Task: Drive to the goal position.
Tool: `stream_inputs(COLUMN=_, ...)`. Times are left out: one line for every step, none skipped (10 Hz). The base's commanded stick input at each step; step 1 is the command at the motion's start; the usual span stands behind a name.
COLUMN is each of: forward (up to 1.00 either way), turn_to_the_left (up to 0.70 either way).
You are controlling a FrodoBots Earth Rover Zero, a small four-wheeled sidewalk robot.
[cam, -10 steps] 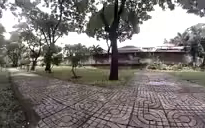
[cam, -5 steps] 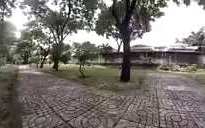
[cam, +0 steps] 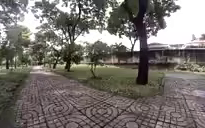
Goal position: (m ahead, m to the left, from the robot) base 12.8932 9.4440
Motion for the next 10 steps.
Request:
stream_inputs(forward=1.0, turn_to_the_left=0.27)
stream_inputs(forward=1.0, turn_to_the_left=0.27)
stream_inputs(forward=1.0, turn_to_the_left=0.27)
stream_inputs(forward=1.0, turn_to_the_left=0.27)
stream_inputs(forward=1.0, turn_to_the_left=0.27)
stream_inputs(forward=1.0, turn_to_the_left=0.27)
stream_inputs(forward=1.0, turn_to_the_left=0.27)
stream_inputs(forward=1.0, turn_to_the_left=0.27)
stream_inputs(forward=1.0, turn_to_the_left=0.27)
stream_inputs(forward=1.0, turn_to_the_left=0.18)
